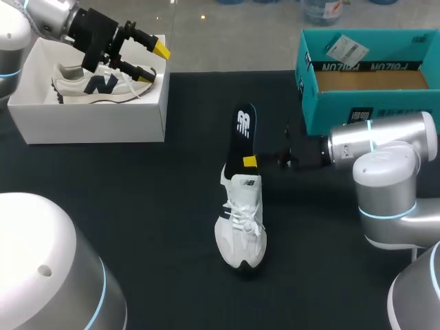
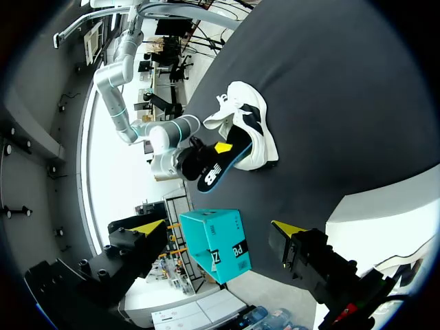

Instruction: Take the shoe out of the shoebox, open the shoe tongue, remove and reinsert the insole, then place the shoe into the shoebox

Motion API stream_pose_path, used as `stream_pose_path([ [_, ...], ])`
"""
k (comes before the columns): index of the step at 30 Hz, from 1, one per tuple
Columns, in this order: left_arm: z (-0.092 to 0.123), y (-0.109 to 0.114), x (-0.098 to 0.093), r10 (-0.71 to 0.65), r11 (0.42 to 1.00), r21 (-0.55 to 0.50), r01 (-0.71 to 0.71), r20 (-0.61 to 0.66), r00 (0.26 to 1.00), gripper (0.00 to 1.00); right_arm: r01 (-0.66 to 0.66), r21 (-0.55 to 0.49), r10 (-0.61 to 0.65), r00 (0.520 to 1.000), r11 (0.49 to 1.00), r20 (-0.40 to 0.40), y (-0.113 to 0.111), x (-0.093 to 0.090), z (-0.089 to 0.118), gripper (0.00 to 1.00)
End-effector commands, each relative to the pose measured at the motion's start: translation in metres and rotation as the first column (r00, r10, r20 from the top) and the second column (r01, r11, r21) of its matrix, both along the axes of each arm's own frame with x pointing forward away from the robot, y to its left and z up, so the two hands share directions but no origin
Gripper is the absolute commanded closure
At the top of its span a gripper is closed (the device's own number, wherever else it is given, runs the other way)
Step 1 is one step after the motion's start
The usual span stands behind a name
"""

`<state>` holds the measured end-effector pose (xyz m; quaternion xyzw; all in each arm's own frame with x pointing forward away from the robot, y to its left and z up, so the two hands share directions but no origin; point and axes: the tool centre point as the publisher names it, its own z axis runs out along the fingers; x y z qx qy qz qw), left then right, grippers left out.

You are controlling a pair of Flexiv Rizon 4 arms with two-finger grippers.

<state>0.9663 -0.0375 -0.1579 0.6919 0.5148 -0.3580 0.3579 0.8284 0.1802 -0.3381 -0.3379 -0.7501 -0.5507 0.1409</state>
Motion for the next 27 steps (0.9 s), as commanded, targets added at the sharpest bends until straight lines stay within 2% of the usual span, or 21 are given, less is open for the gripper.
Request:
stream_pose_path([
  [1,0.0,0.0,0.001,-0.002,1.0,0.003,0.002,0.0,1.0,0.0,0.01,0.01,-0.01,1.0,1.0,-0.003,0.001,-0.007,-0.005,1.0],
  [6,0.0,0.0,0.001,-0.002,1.0,0.003,0.002,0.0,1.0,0.0,0.011,0.015,-0.011,1.0,1.0,-0.009,0.002,-0.01,-0.005,1.0],
  [7,0.0,0.0,0.001,-0.002,1.0,0.003,0.002,0.0,1.0,0.0,0.011,0.017,-0.011,1.0,1.0,-0.009,0.001,-0.01,-0.003,0.89],
  [8,0.0,0.0,0.001,-0.002,1.0,0.003,0.002,0.0,1.0,0.0,0.01,0.024,-0.009,1.0,1.0,-0.013,0.0,-0.008,-0.001,0.69],
  [10,0.0,0.0,0.001,-0.002,1.0,0.003,0.002,0.0,1.0,0.0,0.009,0.021,-0.009,1.0,1.0,0.002,-0.001,-0.006,0.005,0.6],
  [16,0.0,0.0,0.001,-0.002,1.0,0.003,0.002,0.0,1.0,0.0,-0.002,-0.018,0.002,1.0,1.0,0.021,-0.002,0.003,0.018,0.63],
  [19,0.0,0.0,0.001,-0.002,1.0,0.003,0.002,0.0,1.0,0.0,-0.003,-0.041,0.004,1.0,0.999,0.025,-0.004,0.009,0.021,0.69],
  [20,0.0,0.0,0.001,-0.002,1.0,0.003,0.002,0.0,1.0,0.0,-0.003,-0.043,0.004,1.0,0.999,0.025,-0.004,0.011,0.022,0.74],
  [22,0.0,0.0,0.001,-0.002,1.0,0.003,0.002,0.0,1.0,0.0,-0.001,-0.045,0.002,1.0,0.999,0.026,-0.005,0.013,0.022,0.96],
  [23,0.0,0.0,0.001,-0.002,1.0,0.003,0.002,0.0,1.0,0.0,0.0,-0.051,0.001,1.0,0.999,0.026,-0.005,0.013,0.022,1.0],
  [27,0.0,0.0,0.001,-0.002,1.0,0.003,0.002,0.0,1.0,0.0,0.003,-0.06,-0.002,1.0,0.998,0.018,-0.006,0.014,0.018,1.0],
])
